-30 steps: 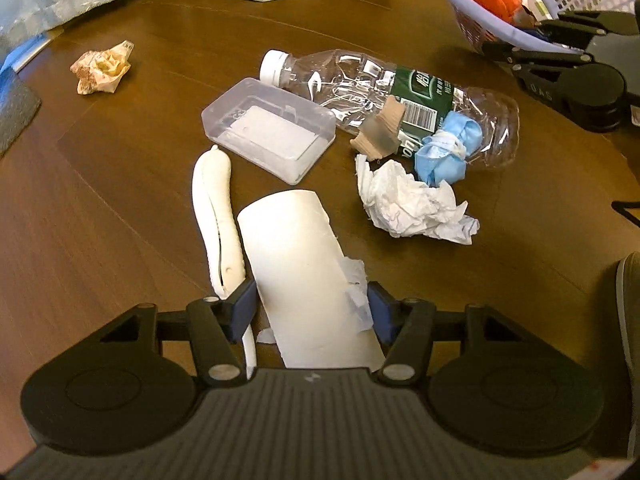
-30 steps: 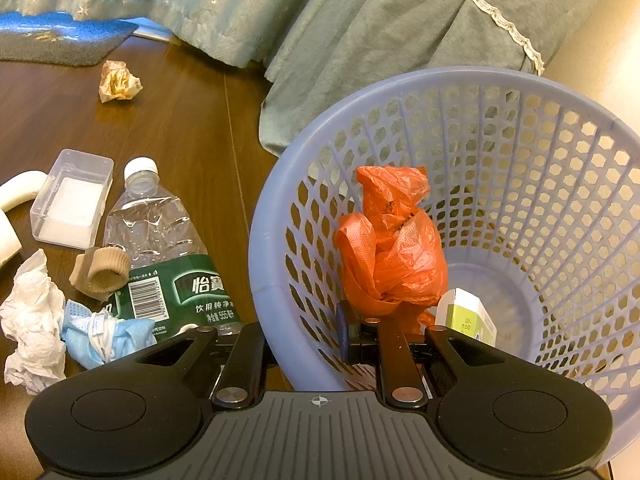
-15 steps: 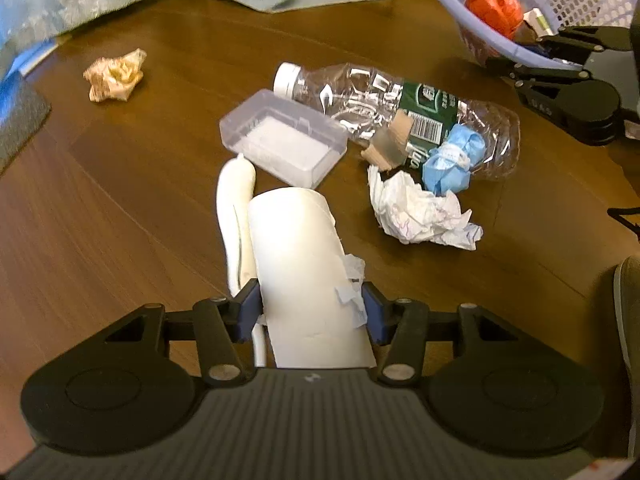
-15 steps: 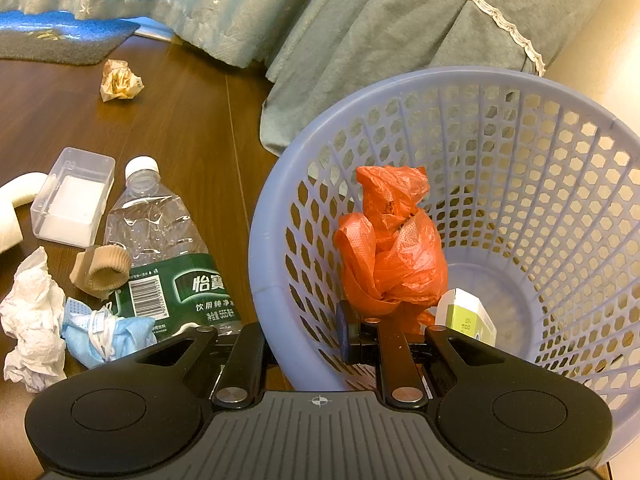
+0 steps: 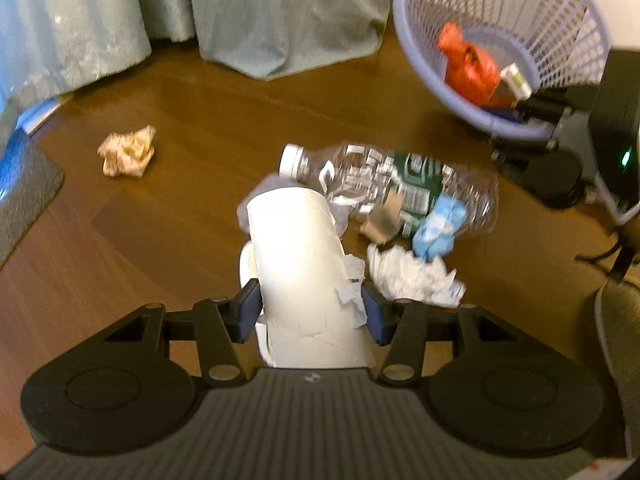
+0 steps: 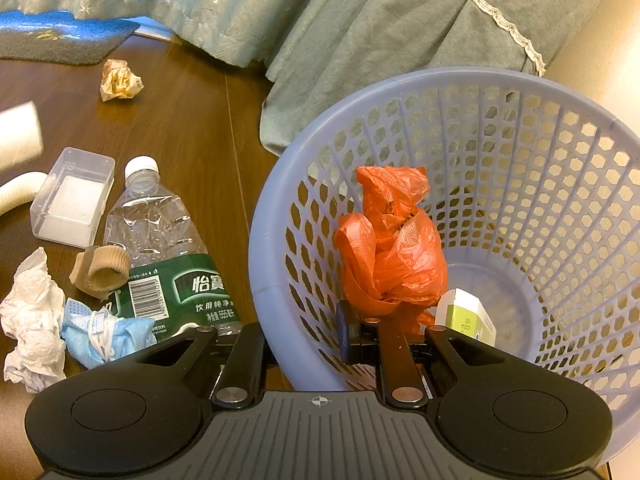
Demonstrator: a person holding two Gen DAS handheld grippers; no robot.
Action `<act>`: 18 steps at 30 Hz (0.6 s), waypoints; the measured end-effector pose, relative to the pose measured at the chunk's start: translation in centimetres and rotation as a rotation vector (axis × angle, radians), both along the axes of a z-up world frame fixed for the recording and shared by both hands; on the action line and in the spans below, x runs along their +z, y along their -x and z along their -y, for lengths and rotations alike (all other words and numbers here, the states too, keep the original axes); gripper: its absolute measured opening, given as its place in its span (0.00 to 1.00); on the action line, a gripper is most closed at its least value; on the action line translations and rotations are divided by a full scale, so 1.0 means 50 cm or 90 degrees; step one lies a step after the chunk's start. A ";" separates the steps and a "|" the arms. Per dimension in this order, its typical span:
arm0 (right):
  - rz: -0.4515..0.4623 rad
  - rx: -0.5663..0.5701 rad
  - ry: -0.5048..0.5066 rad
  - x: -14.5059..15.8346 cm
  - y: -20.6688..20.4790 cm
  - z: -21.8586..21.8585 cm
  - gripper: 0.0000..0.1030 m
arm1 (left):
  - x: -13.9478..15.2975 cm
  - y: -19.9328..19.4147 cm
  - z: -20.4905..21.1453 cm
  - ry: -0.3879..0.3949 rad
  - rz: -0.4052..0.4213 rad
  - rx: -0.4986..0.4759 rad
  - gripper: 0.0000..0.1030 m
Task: Collect trash
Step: 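Carry the paper towel roll into the basket and release it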
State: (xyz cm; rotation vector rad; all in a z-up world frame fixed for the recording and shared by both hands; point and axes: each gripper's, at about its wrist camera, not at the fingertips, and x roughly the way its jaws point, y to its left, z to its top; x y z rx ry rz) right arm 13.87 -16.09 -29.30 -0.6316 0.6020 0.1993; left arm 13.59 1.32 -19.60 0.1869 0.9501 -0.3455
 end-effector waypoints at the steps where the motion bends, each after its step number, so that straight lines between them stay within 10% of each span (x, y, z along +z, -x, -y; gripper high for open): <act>1: 0.000 0.001 0.001 0.000 0.001 0.000 0.14 | 0.009 -0.004 0.001 0.005 0.005 -0.006 0.46; 18: 0.000 0.001 0.000 0.003 -0.001 0.002 0.14 | 0.126 -0.080 0.093 0.025 0.078 -0.146 0.46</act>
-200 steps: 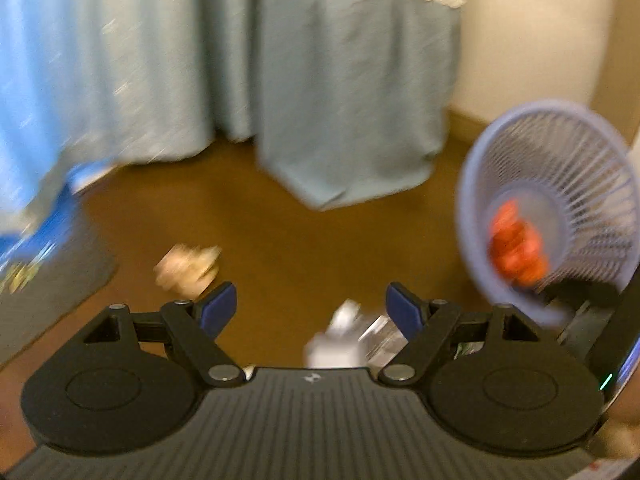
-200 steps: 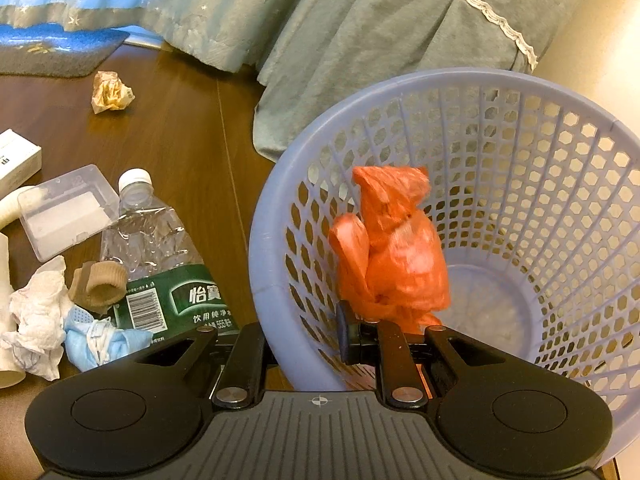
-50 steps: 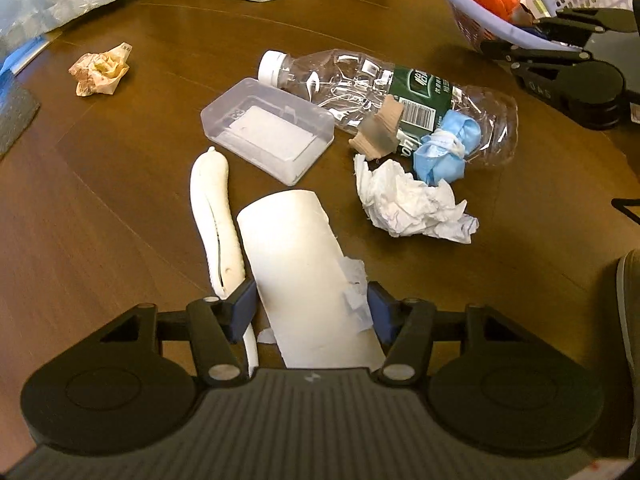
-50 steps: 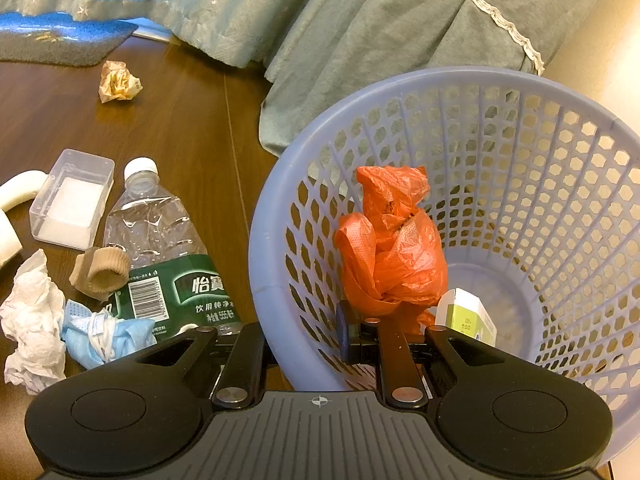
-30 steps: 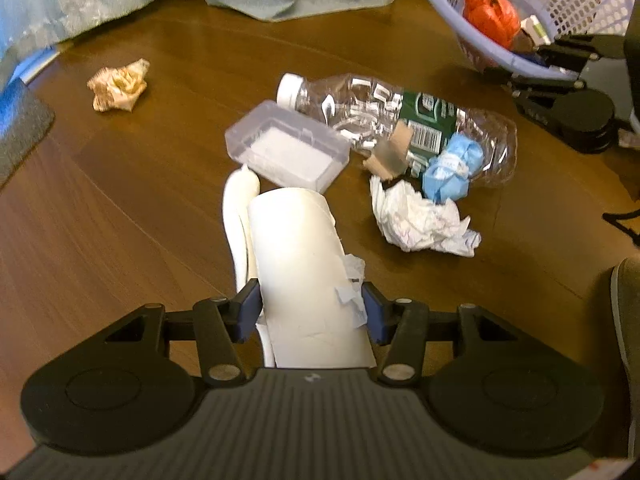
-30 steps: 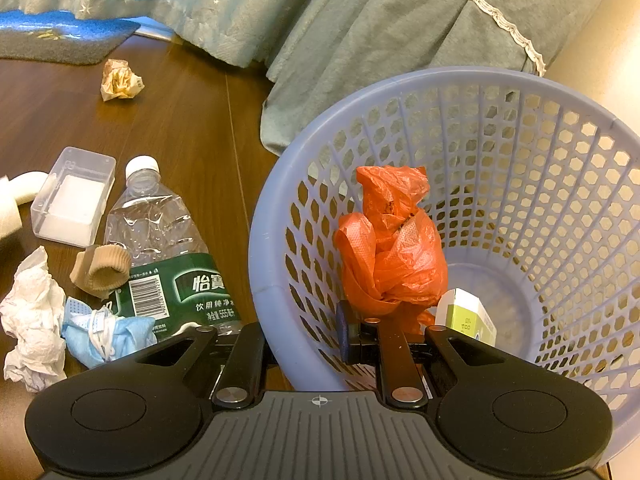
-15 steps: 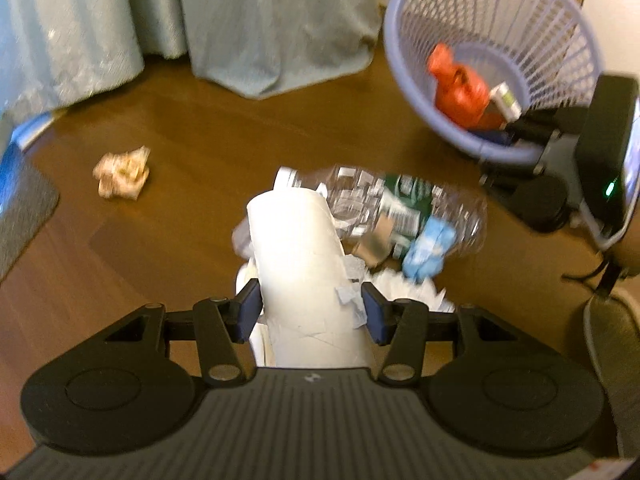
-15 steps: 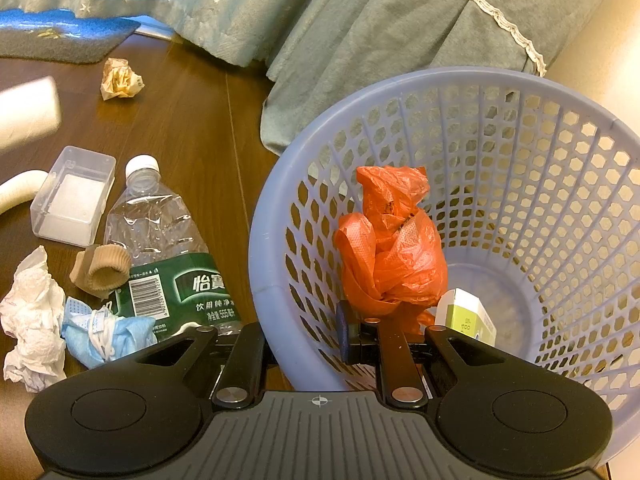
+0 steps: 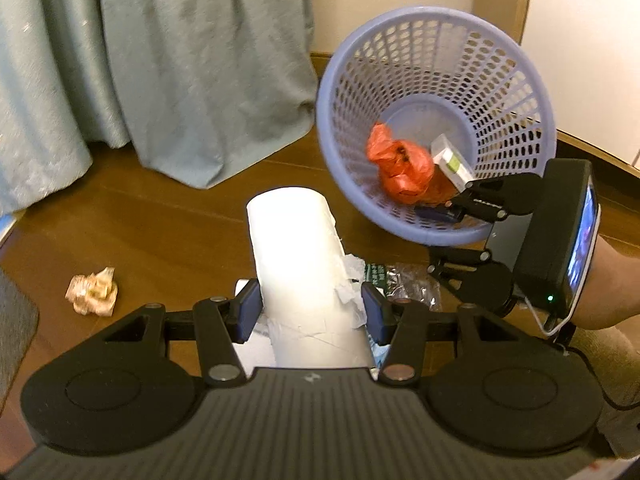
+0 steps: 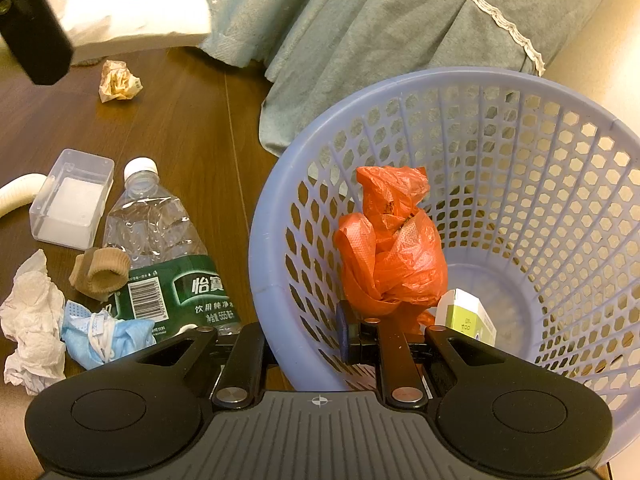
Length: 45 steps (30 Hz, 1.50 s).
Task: Collect trash
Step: 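Carry the paper towel roll into the basket and release it, then lower the left tool and grasp the white curved tube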
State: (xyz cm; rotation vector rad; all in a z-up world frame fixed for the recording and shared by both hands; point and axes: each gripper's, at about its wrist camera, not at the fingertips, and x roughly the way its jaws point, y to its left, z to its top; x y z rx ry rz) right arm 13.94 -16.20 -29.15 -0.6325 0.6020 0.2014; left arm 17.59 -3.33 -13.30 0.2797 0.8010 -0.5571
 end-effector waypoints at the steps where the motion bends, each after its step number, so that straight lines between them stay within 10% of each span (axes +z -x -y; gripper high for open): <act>1: 0.000 0.000 0.001 0.000 0.000 0.000 0.14 | 0.001 0.000 0.003 -0.001 0.001 -0.004 0.46; 15: -0.001 0.000 0.001 0.001 0.000 0.000 0.14 | 0.036 -0.027 0.068 0.018 0.013 -0.065 0.46; 26: 0.001 -0.002 -0.008 0.008 -0.001 0.001 0.13 | 0.078 -0.101 0.270 0.076 0.030 -0.164 0.47; 30: 0.000 -0.002 -0.012 0.012 -0.001 0.004 0.13 | 0.066 -0.137 0.324 0.098 0.033 -0.144 0.65; 45: -0.003 -0.009 -0.019 0.020 -0.007 0.009 0.13 | -0.004 -0.103 -0.110 0.037 -0.001 0.206 0.66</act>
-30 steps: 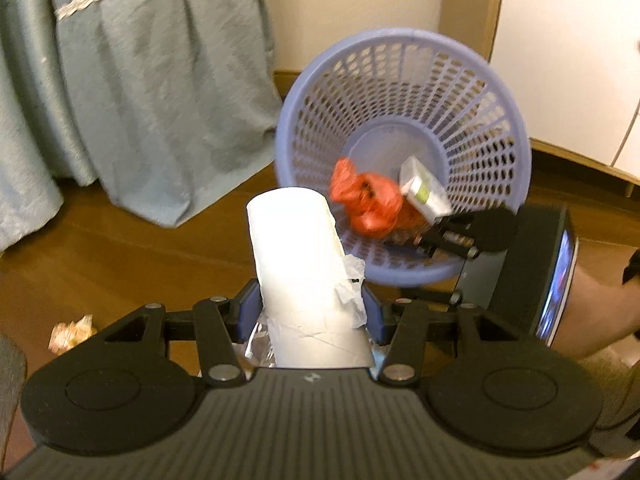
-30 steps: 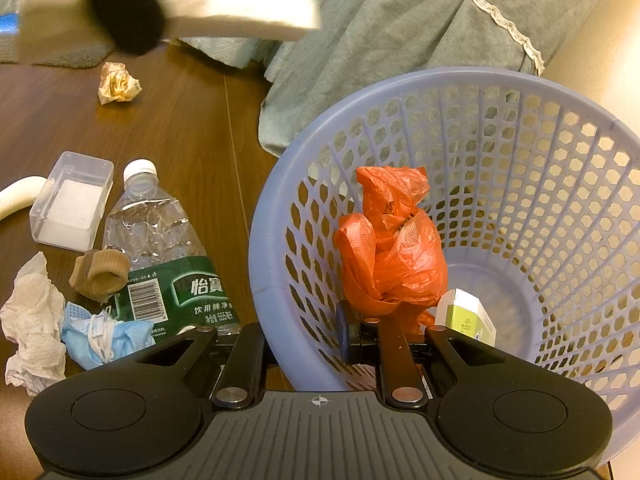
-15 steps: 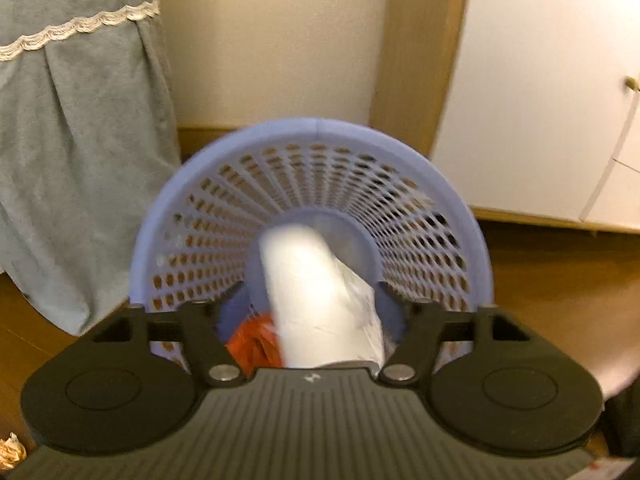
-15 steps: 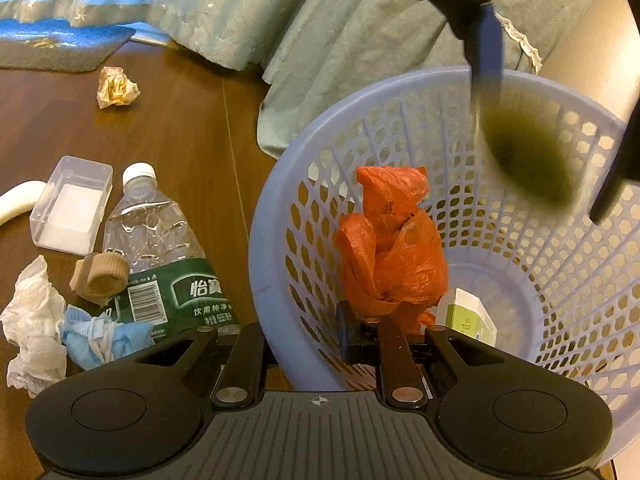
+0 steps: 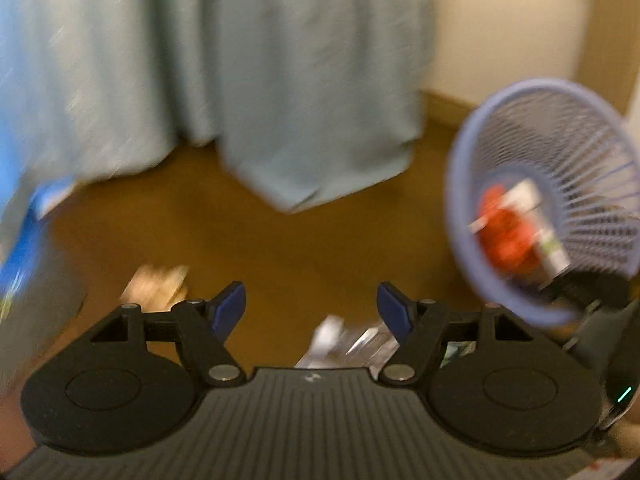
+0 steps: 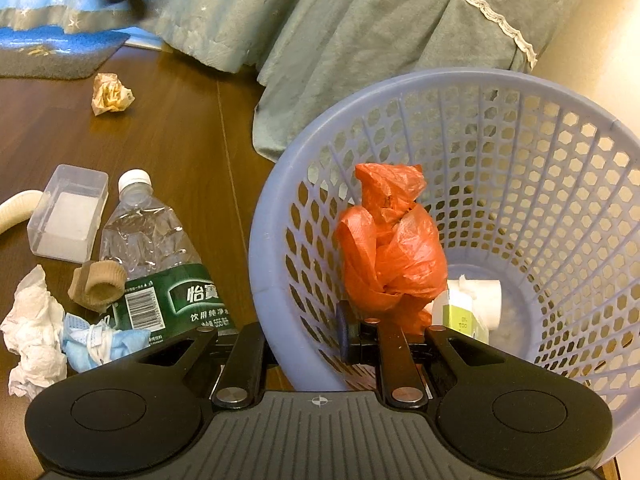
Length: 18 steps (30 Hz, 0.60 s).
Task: Collect trash
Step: 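Lower the left tool and grasp the white curved tube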
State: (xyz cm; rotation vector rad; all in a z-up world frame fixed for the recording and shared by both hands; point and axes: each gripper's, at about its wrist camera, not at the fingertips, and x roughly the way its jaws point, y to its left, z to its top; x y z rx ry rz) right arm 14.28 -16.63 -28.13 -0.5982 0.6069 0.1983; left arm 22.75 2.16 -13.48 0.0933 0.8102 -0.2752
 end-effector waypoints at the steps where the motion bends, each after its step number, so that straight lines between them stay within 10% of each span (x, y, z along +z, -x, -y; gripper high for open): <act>1: 0.000 0.000 0.001 -0.002 -0.002 -0.002 0.13 | -0.017 0.008 -0.024 0.005 -0.022 0.022 0.65; 18: -0.001 0.006 0.020 -0.011 0.007 -0.006 0.14 | -0.224 0.161 -0.022 -0.085 -0.147 0.012 0.36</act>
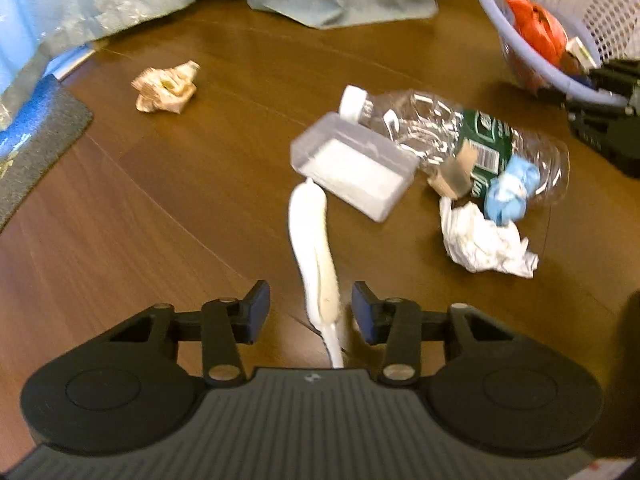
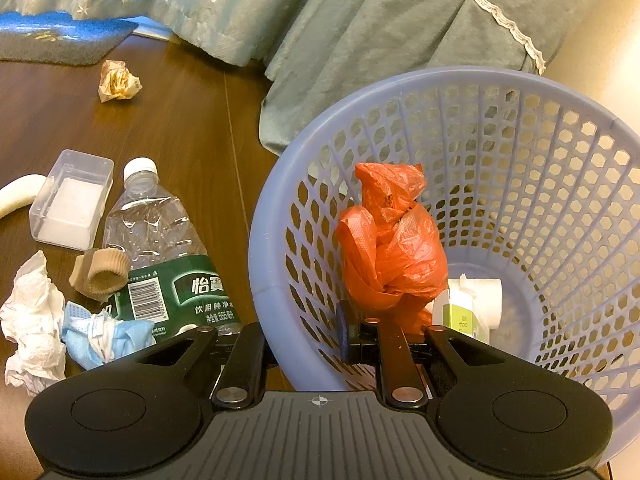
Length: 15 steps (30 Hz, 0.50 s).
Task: Collect trash
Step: 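Lower the left tool and grasp the white curved tube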
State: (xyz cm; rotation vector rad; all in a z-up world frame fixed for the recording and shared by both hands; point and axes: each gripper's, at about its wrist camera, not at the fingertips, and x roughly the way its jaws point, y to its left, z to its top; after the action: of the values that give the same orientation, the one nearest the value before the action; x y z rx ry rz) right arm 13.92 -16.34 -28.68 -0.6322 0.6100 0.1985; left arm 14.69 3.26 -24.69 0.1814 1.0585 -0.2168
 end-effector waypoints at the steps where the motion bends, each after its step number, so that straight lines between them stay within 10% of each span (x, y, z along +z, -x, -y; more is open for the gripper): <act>1: 0.000 0.000 0.000 0.000 0.000 0.000 0.13 | -0.004 0.001 0.004 -0.001 -0.002 -0.004 0.35; 15: 0.000 0.000 0.000 -0.001 0.001 -0.001 0.14 | -0.030 -0.012 0.012 -0.007 -0.031 0.006 0.16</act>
State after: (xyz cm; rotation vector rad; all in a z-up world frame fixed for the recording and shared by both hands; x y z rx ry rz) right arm 13.86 -16.29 -28.72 -0.6320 0.6100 0.1978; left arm 15.30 2.64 -26.20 0.1809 1.1095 -0.2077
